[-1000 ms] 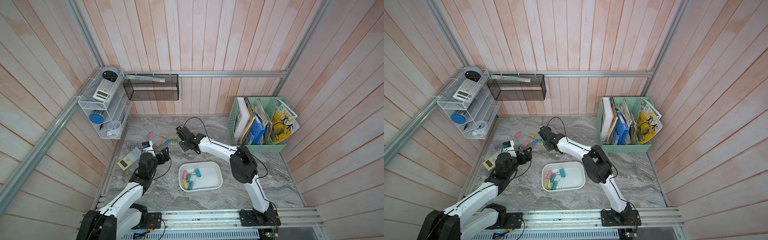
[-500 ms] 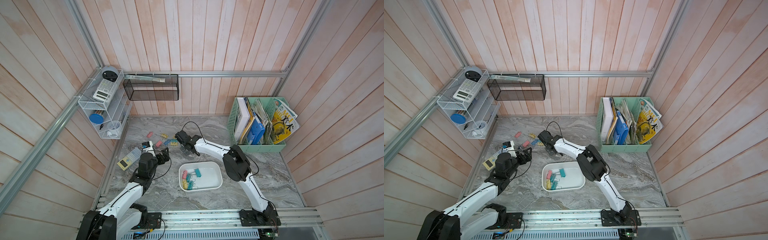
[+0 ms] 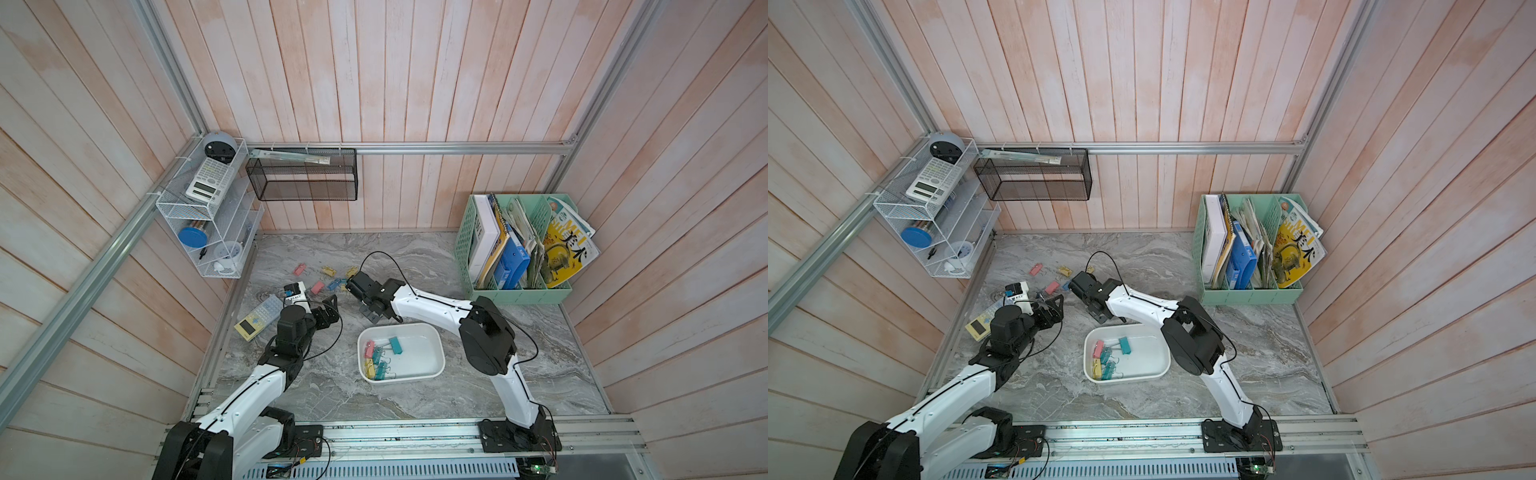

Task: Put the binder clips in the storage box
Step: Pick up the binder clip at the center of the board, then place the binder clip in the storage box.

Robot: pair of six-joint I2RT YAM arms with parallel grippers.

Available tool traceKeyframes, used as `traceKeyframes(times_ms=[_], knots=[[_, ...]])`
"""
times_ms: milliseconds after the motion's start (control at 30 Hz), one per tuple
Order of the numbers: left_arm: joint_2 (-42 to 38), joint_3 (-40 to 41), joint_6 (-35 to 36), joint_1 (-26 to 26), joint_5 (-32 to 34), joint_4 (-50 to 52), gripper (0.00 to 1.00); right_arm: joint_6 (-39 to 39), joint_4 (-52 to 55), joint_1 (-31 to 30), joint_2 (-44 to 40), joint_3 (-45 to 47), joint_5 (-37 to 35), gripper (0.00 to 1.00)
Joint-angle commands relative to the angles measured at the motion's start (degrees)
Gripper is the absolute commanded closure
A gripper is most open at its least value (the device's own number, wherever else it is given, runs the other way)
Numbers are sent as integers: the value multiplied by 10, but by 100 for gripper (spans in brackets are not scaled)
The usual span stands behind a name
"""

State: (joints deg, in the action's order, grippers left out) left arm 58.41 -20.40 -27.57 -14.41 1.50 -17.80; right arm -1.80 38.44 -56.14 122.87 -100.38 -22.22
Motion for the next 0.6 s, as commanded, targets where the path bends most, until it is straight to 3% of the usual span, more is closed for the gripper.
traceKeyframes(times_ms=[0, 167, 400, 567], knots=[[-3, -6, 9, -2, -9, -6, 0, -45, -13, 3, -74, 29, 28, 99], [-3, -4, 10, -2, -10, -9, 0, -152, -51, 7, -202, 109, 97, 100], [3, -6, 9, -3, -15, -12, 0, -378, -275, 19, -436, 385, 228, 100], [2, -8, 10, -4, -18, -9, 0, -464, -305, 21, -527, 516, 293, 100]])
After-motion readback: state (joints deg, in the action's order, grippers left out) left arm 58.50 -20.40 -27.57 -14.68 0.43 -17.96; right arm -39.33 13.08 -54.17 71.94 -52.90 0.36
